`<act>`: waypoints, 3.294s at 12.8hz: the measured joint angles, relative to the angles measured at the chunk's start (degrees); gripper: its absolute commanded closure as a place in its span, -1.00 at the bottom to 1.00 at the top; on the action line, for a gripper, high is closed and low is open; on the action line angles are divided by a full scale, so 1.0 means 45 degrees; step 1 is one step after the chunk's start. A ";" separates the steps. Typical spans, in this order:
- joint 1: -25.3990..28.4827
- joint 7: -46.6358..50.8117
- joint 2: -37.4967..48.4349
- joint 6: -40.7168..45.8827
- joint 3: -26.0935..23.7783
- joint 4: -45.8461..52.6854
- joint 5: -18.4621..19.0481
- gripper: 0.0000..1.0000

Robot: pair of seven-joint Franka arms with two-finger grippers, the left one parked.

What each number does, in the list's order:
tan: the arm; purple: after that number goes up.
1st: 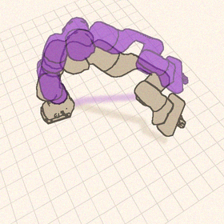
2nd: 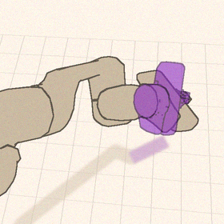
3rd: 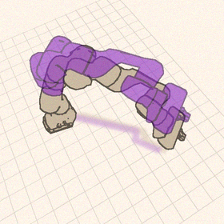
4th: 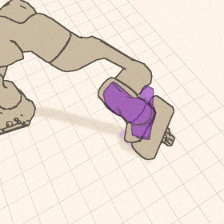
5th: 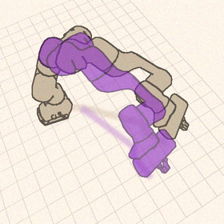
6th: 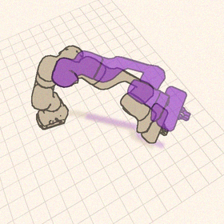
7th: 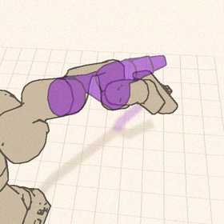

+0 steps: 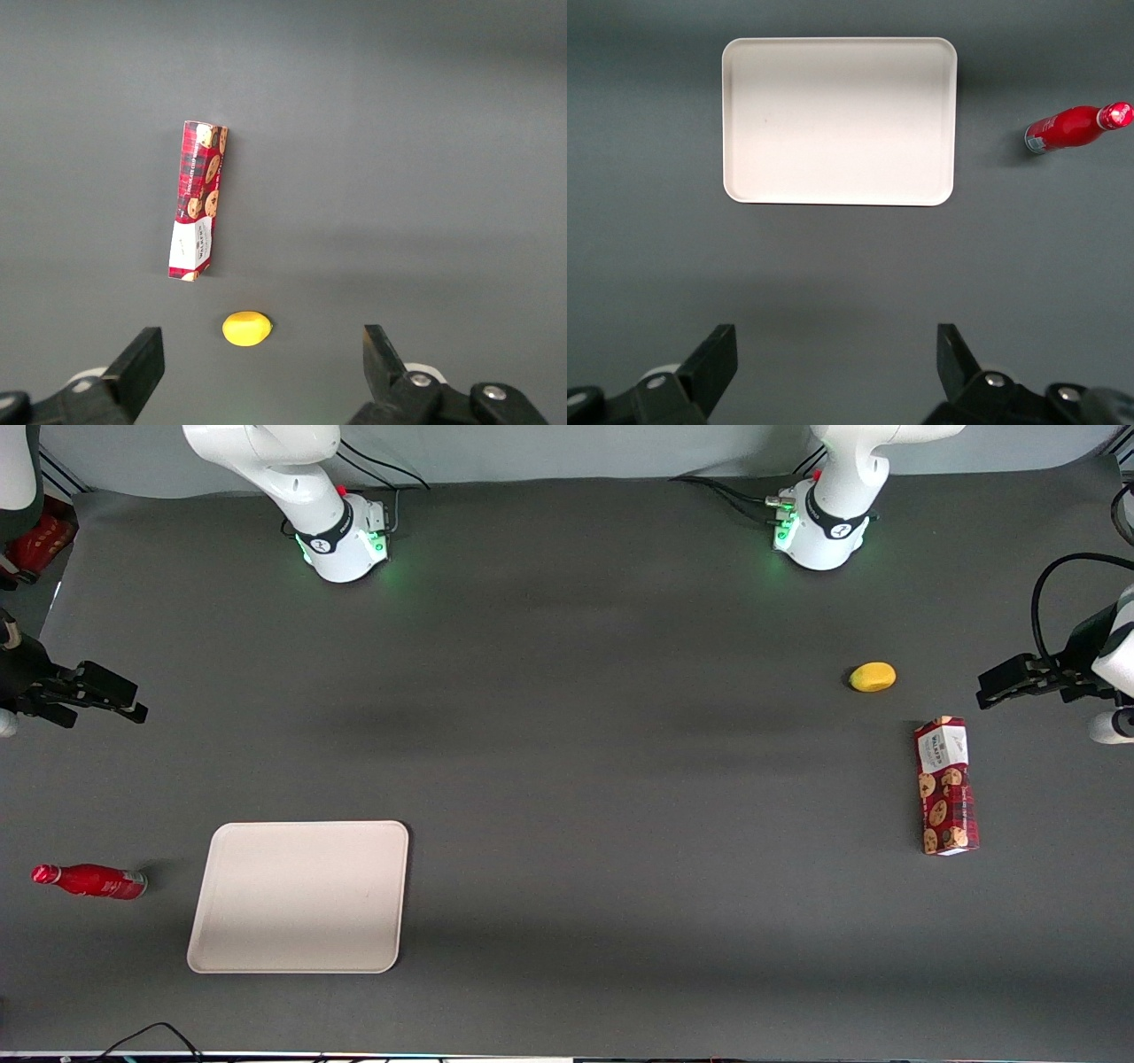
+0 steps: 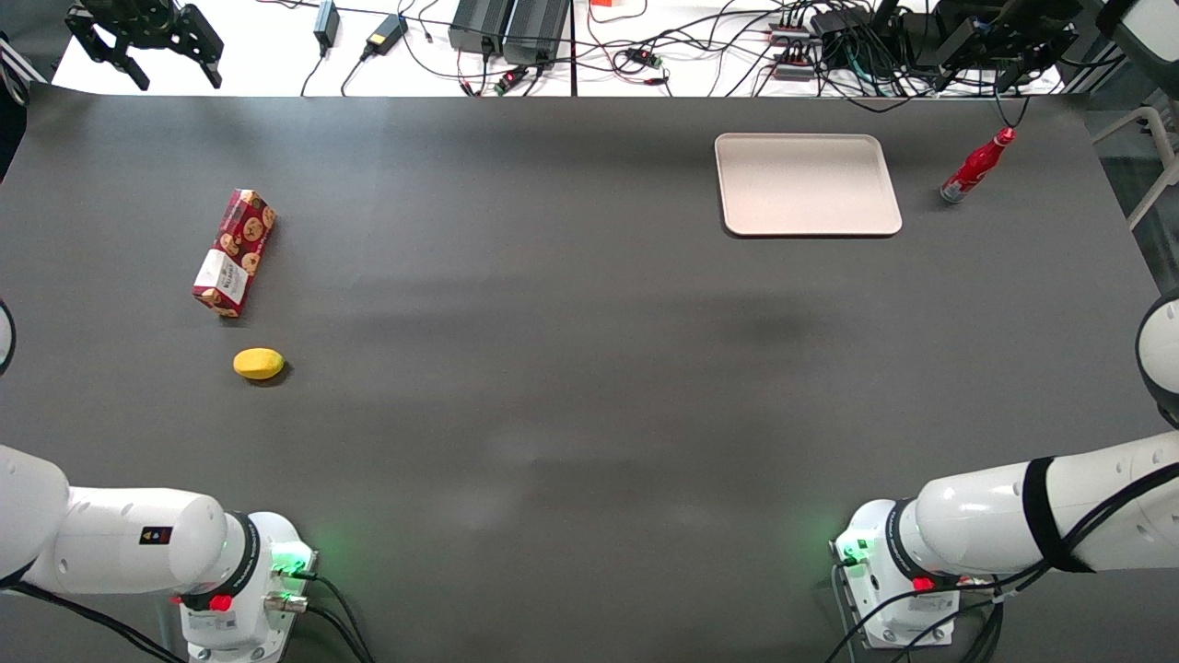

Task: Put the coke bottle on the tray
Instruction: 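Move the right gripper down toward the red Coca-Cola bottle, then close the right gripper around the bottle's body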

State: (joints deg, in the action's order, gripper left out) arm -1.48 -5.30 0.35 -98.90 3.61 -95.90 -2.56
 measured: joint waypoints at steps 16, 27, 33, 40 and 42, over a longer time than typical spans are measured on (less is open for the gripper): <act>-0.2078 -0.2880 -0.3699 0.0156 0.0769 0.3449 0.1095 -1.00; -0.3615 -0.3369 -0.9469 -0.4315 0.0729 0.6195 0.1070 -1.00; -0.3972 -0.3902 -1.0071 -0.4714 0.0449 0.6210 0.0455 -0.87; -0.4150 -0.4183 -1.0206 -0.4946 0.0427 0.6216 0.0030 0.29; -0.4150 -0.4184 -1.0224 -0.4946 0.0419 0.6214 0.0018 0.89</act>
State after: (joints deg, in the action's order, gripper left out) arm -20.15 -24.13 -45.66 -121.16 5.49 -67.93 -2.48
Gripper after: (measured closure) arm 0.581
